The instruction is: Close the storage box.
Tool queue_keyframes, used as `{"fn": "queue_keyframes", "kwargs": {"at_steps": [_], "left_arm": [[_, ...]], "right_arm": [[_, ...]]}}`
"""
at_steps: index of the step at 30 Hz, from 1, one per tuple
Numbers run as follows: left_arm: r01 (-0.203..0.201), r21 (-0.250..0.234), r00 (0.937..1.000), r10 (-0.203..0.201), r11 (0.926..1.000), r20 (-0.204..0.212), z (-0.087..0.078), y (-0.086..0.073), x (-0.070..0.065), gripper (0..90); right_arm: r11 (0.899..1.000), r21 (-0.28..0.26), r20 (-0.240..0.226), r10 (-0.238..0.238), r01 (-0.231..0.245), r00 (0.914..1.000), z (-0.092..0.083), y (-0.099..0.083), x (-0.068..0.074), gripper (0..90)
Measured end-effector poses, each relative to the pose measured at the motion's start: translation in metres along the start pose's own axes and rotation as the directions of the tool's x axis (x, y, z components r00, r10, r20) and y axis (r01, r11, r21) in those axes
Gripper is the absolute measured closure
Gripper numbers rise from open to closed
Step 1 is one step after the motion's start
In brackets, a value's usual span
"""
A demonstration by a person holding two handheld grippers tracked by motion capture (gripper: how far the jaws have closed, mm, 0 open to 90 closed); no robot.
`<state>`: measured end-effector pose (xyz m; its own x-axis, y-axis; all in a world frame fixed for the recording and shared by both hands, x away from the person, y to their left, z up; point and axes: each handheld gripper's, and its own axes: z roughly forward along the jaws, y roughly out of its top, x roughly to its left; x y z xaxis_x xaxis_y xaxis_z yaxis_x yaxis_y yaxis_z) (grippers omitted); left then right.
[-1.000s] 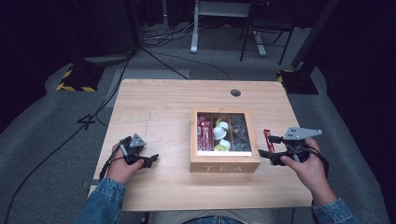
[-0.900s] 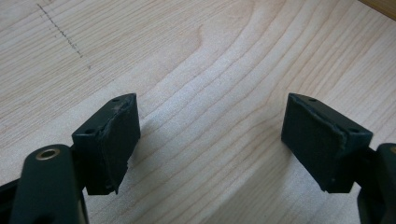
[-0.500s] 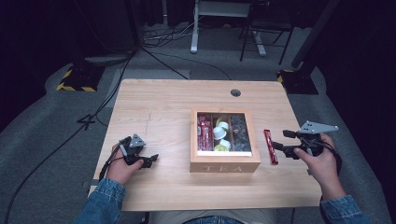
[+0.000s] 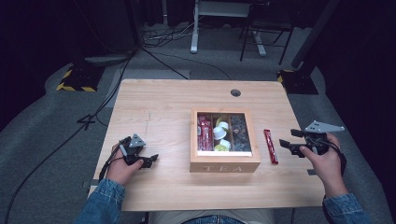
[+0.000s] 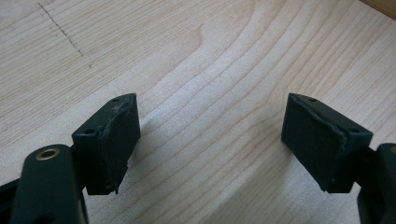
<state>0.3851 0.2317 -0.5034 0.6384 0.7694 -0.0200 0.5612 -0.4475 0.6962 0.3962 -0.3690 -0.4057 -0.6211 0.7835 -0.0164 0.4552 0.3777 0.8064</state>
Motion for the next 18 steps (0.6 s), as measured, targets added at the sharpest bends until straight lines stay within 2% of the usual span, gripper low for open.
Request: {"fn": "queue_keyframes", "kwargs": {"at_steps": [10, 16, 18], "left_arm": [[0.003, -0.001, 0.9999, -0.003, 1.0000, -0.011, -0.002, -0.002, 0.000, 19.9], [0.018, -0.003, 0.9997, -0.018, 0.9998, -0.017, -0.004, -0.004, -0.001, 19.9], [0.010, -0.001, 0.9997, -0.010, 1.0000, -0.020, -0.005, -0.005, -0.001, 19.9]], "right_arm": [[0.999, -0.005, 0.044, 0.045, -0.045, 0.9980, 0.001, -0.015, -0.019, 28.9], [0.997, 0.009, 0.069, 0.077, -0.078, 0.9946, 0.005, -0.033, -0.027, 28.9], [0.996, 0.014, 0.076, 0.092, -0.093, 0.9929, 0.007, -0.041, -0.031, 28.9]]}}
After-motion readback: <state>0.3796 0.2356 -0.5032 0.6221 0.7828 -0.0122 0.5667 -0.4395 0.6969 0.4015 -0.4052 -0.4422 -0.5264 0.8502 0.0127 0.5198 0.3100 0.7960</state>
